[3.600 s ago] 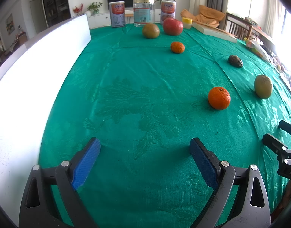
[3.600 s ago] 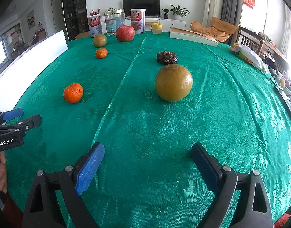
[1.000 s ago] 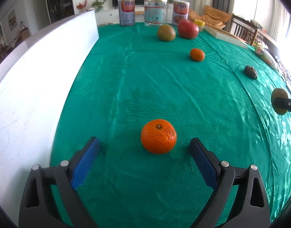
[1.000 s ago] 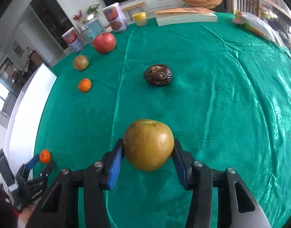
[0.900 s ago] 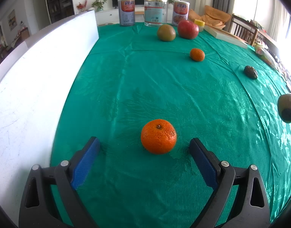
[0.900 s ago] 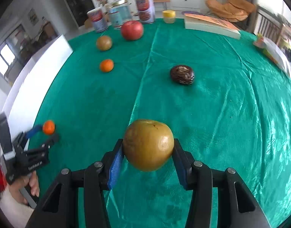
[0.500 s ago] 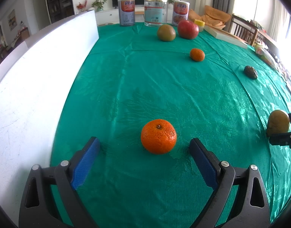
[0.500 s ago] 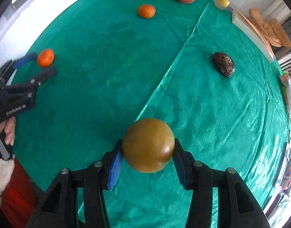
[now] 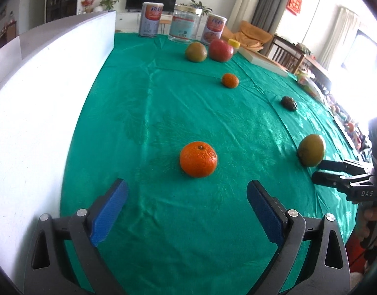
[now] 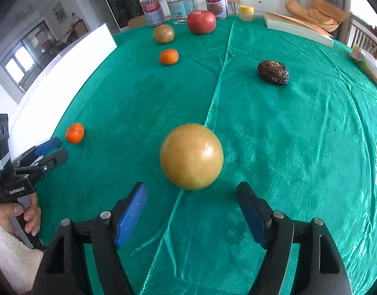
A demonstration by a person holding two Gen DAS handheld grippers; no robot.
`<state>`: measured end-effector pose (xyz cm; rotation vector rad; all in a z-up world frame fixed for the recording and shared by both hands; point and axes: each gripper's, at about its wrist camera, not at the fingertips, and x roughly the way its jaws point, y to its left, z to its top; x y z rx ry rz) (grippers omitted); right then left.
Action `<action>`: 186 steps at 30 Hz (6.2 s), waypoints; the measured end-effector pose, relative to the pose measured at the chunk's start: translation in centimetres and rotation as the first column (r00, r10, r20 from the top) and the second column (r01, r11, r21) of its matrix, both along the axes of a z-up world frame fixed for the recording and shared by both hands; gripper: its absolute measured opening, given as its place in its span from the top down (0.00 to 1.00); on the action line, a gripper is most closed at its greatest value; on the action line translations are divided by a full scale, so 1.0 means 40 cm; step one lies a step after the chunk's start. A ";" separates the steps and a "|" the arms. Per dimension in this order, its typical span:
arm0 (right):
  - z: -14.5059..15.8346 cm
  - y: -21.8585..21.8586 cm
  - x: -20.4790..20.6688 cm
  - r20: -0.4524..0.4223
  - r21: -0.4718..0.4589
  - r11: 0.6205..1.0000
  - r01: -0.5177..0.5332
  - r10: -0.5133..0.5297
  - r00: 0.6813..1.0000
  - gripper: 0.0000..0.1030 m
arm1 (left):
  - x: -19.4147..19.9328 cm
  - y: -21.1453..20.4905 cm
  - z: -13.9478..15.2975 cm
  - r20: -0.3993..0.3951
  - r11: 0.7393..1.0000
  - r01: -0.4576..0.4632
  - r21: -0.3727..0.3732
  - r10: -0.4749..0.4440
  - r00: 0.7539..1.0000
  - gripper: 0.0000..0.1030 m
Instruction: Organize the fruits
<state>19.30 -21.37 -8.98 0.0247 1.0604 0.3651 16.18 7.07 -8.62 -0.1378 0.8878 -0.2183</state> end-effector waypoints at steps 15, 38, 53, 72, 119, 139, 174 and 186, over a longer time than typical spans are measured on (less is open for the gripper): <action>0.029 0.044 0.118 -0.031 -0.068 0.998 0.005 -0.007 0.999 0.26 | 0.056 -0.093 0.016 -0.062 0.987 0.034 0.155 -0.025 0.998 0.72; 0.314 0.812 0.130 0.034 0.113 0.876 -0.470 0.469 0.883 0.52 | 0.033 0.564 0.213 -0.190 0.901 -0.427 0.080 0.434 0.881 0.72; 0.523 0.856 0.141 0.276 0.168 0.874 -0.457 0.403 0.873 0.43 | -0.044 0.590 0.404 0.028 0.862 -0.503 0.052 0.503 0.864 0.21; 0.079 0.025 0.023 0.082 -0.072 0.996 0.045 -0.039 0.996 0.10 | 0.003 -0.158 0.186 -0.047 1.000 0.005 -0.013 -0.005 0.999 0.15; -0.038 -0.117 0.007 0.161 -0.116 0.958 0.261 -0.241 0.957 0.05 | 0.097 -0.162 -0.023 -0.016 0.972 -0.095 0.215 0.101 0.995 0.04; -0.039 -0.111 0.008 0.154 -0.115 0.961 0.251 -0.233 0.960 0.02 | 0.097 -0.162 -0.023 -0.016 0.972 -0.095 0.216 0.101 0.995 0.04; -0.042 -0.101 0.013 0.146 -0.137 0.962 0.234 -0.214 0.966 0.00 | 0.101 -0.155 -0.026 -0.019 0.969 -0.103 0.226 0.110 0.994 0.02; -0.043 -0.100 0.013 0.146 -0.141 0.963 0.231 -0.211 0.967 0.00 | 0.101 -0.157 -0.025 -0.018 0.969 -0.102 0.225 0.109 0.994 0.01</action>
